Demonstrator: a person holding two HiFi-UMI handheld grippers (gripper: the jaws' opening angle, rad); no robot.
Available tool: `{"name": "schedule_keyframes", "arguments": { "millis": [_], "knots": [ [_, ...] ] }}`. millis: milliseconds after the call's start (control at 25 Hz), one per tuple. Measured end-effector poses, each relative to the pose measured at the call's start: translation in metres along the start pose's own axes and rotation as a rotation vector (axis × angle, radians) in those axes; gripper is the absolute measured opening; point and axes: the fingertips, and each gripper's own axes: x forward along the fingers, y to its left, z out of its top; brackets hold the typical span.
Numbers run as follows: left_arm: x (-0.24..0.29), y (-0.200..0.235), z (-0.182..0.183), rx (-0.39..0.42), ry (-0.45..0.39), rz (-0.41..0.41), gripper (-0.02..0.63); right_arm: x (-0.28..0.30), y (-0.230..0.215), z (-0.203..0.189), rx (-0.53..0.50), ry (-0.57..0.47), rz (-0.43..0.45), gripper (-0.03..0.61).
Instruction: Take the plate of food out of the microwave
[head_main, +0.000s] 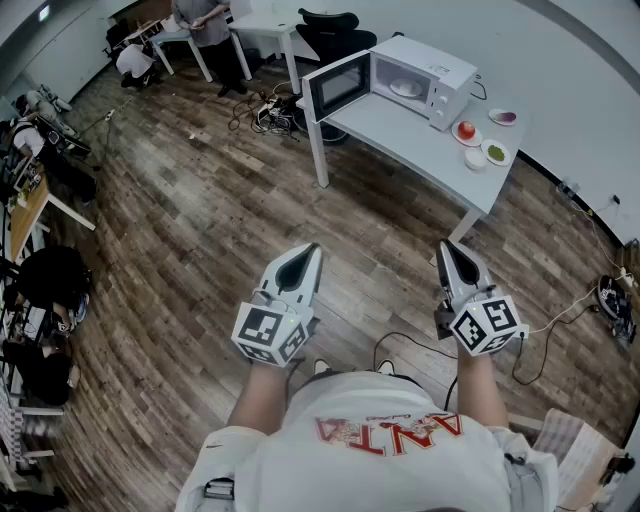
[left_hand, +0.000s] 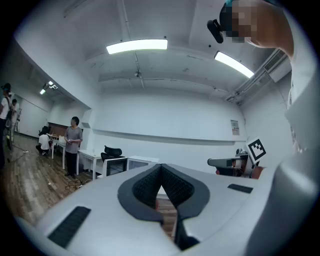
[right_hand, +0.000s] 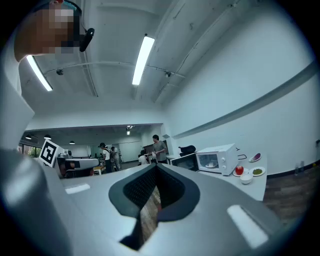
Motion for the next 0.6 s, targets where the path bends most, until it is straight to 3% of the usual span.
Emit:
{"name": "schedule_keyframes", "arguments": {
  "millis": [600],
  "knots": [
    [0.0054, -0.0030, 0.0036, -0.014, -0.005, 0.006, 0.009, 0.0028, -0.0091, 0.0076, 0.041, -0.008, -0.001, -0.002]
  ]
}}
